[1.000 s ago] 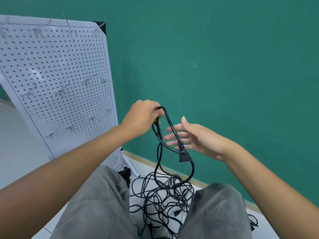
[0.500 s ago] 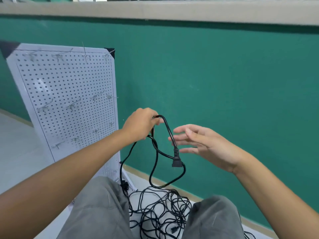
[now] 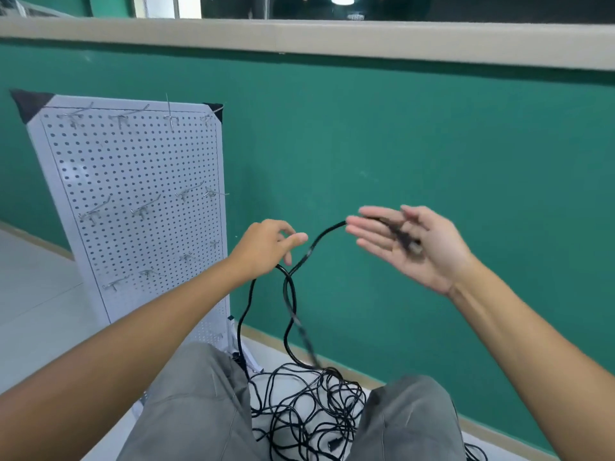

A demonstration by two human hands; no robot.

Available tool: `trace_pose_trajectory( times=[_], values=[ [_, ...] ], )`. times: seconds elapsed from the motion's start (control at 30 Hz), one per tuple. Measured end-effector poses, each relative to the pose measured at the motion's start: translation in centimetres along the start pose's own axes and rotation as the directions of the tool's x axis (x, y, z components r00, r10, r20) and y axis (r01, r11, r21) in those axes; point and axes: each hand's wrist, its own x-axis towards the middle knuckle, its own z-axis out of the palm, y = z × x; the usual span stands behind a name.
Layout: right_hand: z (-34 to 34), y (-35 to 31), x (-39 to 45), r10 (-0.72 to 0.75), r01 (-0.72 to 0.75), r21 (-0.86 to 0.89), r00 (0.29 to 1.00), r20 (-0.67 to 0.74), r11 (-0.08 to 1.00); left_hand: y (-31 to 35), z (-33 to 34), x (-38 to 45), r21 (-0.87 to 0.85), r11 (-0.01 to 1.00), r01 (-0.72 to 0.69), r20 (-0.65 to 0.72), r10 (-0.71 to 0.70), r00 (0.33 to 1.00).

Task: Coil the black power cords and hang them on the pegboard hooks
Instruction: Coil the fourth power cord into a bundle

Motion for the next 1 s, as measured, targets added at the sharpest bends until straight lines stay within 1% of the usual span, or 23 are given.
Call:
trace_pose_trajectory(
  times=[0.03,0.07,0.13,0.17,0.2,0.23,0.27,0.3,0.33,0.37,0.4,0.43,0.47,0.5,0.53,0.6,0.63,0.67,0.73,0.83,0.87,0.93,1.0],
  values=[
    [-0.9,-0.6,0.1,-0.018,0.018,0.135,1.0,-0.002,0.991,-0.6,0.1,-0.2,-0.026,1.0,0.013,0.022,-0.013,1.0],
    [-1.8,-1.2,0.2,-0.048,0.049,0.23,0.999,-0.011,0.972,-1.2,0.2,-0.3,-0.082,0.996,0.029,0.049,-0.025,0.999],
    [-3.5,-2.1,0.2,-0.104,0.118,0.303,0.993,-0.062,0.946,-2.3,0.2,-0.6,-0.234,0.969,0.08,0.087,-0.061,0.994],
    [-4.4,-2.5,0.2,-0.12,0.144,0.279,0.987,-0.103,0.95,-2.8,0.3,-0.8,-0.293,0.95,0.109,0.095,-0.084,0.992],
    [-5.3,-2.7,0.3,-0.129,0.156,0.191,0.98,-0.149,0.969,-3.3,0.3,-0.9,-0.322,0.938,0.126,0.096,-0.1,0.99],
    [-5.8,-2.8,0.5,-0.133,0.142,0.027,0.97,-0.203,0.99,-3.6,0.3,-1.0,-0.316,0.939,0.134,0.094,-0.11,0.99],
    [-6.2,-2.9,0.7,-0.14,0.091,-0.197,0.957,-0.255,0.976,-3.9,0.3,-1.0,-0.292,0.947,0.136,0.09,-0.114,0.989],
    [-6.3,-2.9,0.7,-0.153,0.013,-0.437,0.945,-0.288,0.899,-4.2,0.5,-1.0,-0.275,0.952,0.134,0.085,-0.115,0.99],
    [-6.1,-2.9,0.7,-0.159,-0.067,-0.634,0.943,-0.292,0.77,-4.6,0.7,-0.9,-0.271,0.952,0.142,0.086,-0.123,0.989],
    [-5.9,-2.8,0.6,-0.159,-0.118,-0.763,0.947,-0.279,0.635,-4.8,0.9,-0.8,-0.279,0.947,0.157,0.089,-0.138,0.986],
    [-5.5,-3.0,0.6,-0.161,-0.142,-0.836,0.951,-0.264,0.53,-5.1,1.1,-0.6,-0.284,0.943,0.174,0.092,-0.154,0.984],
    [-5.1,-3.2,0.5,-0.173,-0.147,-0.868,0.951,-0.256,0.473,-5.3,1.4,-0.5,-0.27,0.945,0.186,0.092,-0.167,0.982],
    [-4.6,-3.5,0.5,-0.193,-0.137,-0.873,0.948,-0.253,0.469,-5.6,1.6,-0.3,-0.233,0.952,0.201,0.087,-0.185,0.979],
    [-4.1,-4.0,0.5,-0.209,-0.117,-0.844,0.942,-0.261,0.524,-5.9,1.9,-0.3,-0.181,0.959,0.219,0.081,-0.207,0.975],
    [-3.6,-4.4,0.6,-0.2,-0.093,-0.769,0.939,-0.278,0.633,-6.2,2.1,-0.2,-0.12,0.963,0.242,0.078,-0.233,0.969],
    [-2.5,-5.2,0.8,-0.121,-0.04,-0.516,0.954,-0.273,0.856,-6.5,2.6,-0.3,0.022,0.961,0.274,0.087,-0.275,0.957],
    [-2.0,-5.5,0.9,-0.086,-0.021,-0.396,0.965,-0.25,0.918,-6.4,2.9,-0.3,0.063,0.964,0.26,0.084,-0.265,0.961],
    [-1.3,-5.6,1.0,-0.069,-0.004,-0.312,0.972,-0.223,0.95,-6.0,3.1,-0.3,0.064,0.97,0.234,0.072,-0.239,0.968],
    [0.1,-5.5,1.3,-0.079,0.035,-0.238,0.981,-0.179,0.971,-4.2,3.2,-0.3,-0.04,0.986,0.164,0.047,-0.162,0.986],
    [2.2,-4.9,1.9,-0.137,0.1,-0.227,0.979,-0.151,0.969,-0.1,2.9,-0.3,-0.317,0.947,0.048,0.018,-0.045,0.999],
    [2.6,-4.7,2.1,-0.163,0.123,-0.246,0.976,-0.147,0.961,1.2,2.9,-0.3,-0.361,0.932,0.01,-0.005,-0.013,1.0],
    [3.1,-4.2,2.5,-0.222,0.16,-0.354,0.964,-0.144,0.922,3.4,2.8,-0.4,-0.414,0.909,-0.035,-0.041,0.02,0.999],
    [3.5,-3.7,2.5,-0.267,0.181,-0.46,0.955,-0.13,0.869,5.2,2.6,-0.4,-0.493,0.87,-0.036,0.0,0.042,0.999]
  ],
)
